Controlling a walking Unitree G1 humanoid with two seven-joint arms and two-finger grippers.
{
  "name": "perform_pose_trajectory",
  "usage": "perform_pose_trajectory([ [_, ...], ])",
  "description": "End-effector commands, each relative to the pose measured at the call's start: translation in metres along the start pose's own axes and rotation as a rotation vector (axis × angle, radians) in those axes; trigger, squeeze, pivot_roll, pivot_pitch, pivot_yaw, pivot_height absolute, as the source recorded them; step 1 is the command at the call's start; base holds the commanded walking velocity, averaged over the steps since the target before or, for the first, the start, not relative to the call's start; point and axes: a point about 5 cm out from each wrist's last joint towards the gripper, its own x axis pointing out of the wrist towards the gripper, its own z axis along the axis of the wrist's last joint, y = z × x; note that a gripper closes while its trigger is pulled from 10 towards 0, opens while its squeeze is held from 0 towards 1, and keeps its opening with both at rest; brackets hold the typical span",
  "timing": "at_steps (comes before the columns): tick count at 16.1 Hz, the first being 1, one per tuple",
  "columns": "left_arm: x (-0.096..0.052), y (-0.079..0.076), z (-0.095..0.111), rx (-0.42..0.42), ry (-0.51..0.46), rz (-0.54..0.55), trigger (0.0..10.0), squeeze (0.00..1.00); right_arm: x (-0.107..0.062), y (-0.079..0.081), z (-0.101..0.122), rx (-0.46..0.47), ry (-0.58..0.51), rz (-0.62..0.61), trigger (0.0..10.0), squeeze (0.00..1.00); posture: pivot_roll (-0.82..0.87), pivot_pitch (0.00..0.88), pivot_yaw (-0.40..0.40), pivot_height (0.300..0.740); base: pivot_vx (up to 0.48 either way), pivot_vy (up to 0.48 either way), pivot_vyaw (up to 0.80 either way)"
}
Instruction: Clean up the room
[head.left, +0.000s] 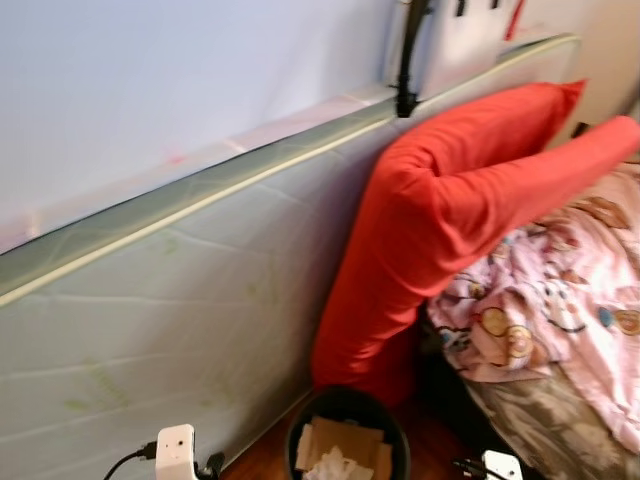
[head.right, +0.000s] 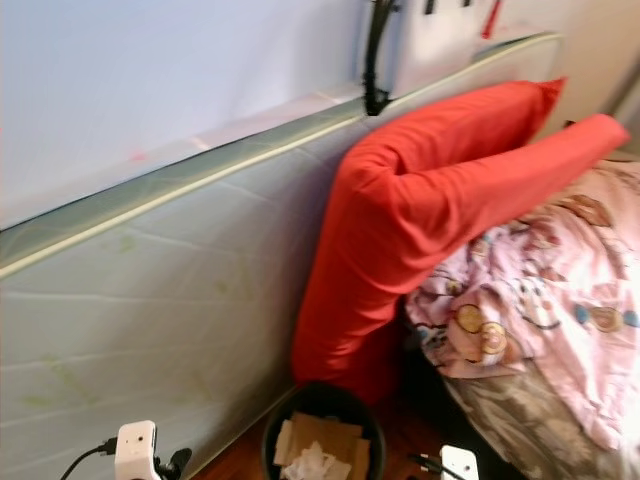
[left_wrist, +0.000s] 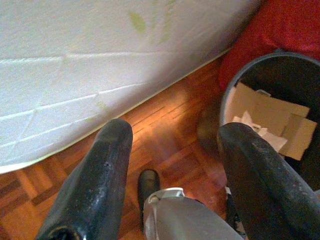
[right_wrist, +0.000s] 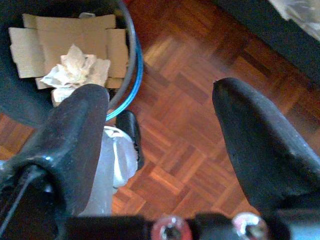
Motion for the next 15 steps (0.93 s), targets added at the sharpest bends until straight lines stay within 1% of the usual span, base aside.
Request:
perform_pose_trajectory([
  [1,-0.0015,-0.0010,-0.0057,0.018,0.022,-0.006,10.0,0.00,-0.0004,-0.0023,-0.0011,-0.002,0.009,-0.010,10.0,0.00,0.09,0.000,-0.048,0.740,0.000,0.000,-0.63],
  [9,-0.0006,-0.0002,-0.0020,0.040,0.010,-0.016,10.0,0.00,0.0006,0.0011,0.0011,-0.006,0.006,0.002,10.0,0.00,0.10,0.000,-0.043,0.740,0.000,0.000,-0.63],
  [10,-0.0003,-0.0006,-0.0014,0.060,0.013,-0.020,10.0,0.00,0.0008,0.0014,0.0016,-0.005,0.005,0.002,10.0,0.00,0.10,0.000,-0.043,0.740,0.000,-0.405,-0.63],
  [11,-0.0001,-0.0007,-0.0011,0.059,0.013,-0.020,10.0,0.00,0.0009,0.0015,0.0019,-0.005,0.005,0.002,10.0,0.00,0.10,0.000,-0.043,0.740,0.000,-0.446,-0.63],
  [12,0.0000,-0.0008,-0.0016,0.043,0.017,-0.014,10.0,0.00,0.0010,0.0015,0.0026,-0.003,0.003,0.001,10.0,0.00,0.10,0.000,-0.045,0.740,0.000,0.000,-0.63],
  [15,0.0008,-0.0015,0.0008,0.046,0.010,-0.017,10.0,0.00,0.0013,0.0010,0.0042,0.002,-0.002,-0.003,10.0,0.00,0.10,0.000,-0.047,0.740,0.000,0.000,-0.63],
])
